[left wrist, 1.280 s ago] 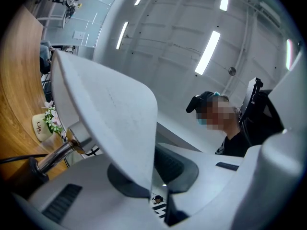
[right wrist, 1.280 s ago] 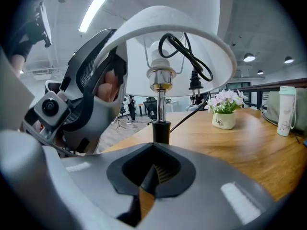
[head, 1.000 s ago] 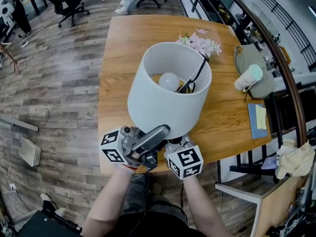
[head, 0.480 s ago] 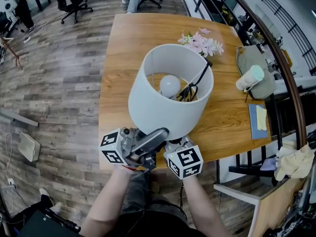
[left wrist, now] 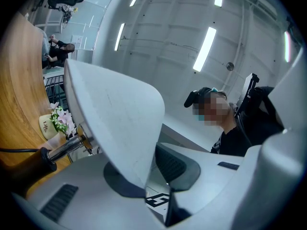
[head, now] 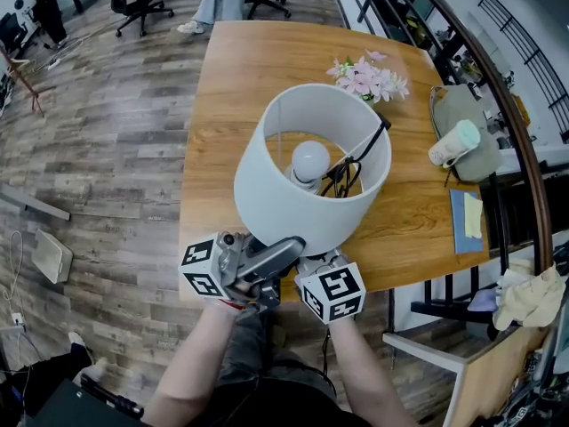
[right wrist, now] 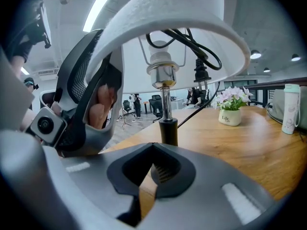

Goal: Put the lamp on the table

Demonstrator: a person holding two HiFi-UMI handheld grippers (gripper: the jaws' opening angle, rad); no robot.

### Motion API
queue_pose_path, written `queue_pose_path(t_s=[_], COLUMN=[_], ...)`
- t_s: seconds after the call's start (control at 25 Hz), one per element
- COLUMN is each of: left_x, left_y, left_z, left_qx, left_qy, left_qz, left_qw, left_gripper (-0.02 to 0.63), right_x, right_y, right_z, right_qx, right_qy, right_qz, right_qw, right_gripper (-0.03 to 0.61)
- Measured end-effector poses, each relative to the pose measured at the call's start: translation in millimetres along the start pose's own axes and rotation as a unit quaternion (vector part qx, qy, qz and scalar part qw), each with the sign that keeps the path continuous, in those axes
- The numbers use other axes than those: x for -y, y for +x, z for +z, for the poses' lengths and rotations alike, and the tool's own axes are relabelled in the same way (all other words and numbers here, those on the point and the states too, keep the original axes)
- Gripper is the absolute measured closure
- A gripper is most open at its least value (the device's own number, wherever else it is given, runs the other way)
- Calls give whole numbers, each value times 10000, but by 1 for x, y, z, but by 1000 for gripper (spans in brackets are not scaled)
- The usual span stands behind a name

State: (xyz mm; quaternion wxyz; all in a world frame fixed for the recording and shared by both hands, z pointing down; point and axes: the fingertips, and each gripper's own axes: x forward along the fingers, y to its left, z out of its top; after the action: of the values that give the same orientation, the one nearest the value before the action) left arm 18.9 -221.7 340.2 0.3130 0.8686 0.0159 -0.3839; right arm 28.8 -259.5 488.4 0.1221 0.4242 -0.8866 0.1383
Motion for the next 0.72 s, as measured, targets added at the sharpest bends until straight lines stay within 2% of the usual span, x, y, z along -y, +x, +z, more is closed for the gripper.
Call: queue_pose_path(t_s=[0.72], left_x=[2], left_y=[-6], left_z=[-3], left_qx=[90], left_qy=[77], left_qz=[146], left_qw=[9998], left_gripper=[545], right_x=[-7], right_y=[1], right_z=[-5], right_qx=[-93], right_qy=[-46], right_qz=[142], right_qw=[9998], right_gripper=[571])
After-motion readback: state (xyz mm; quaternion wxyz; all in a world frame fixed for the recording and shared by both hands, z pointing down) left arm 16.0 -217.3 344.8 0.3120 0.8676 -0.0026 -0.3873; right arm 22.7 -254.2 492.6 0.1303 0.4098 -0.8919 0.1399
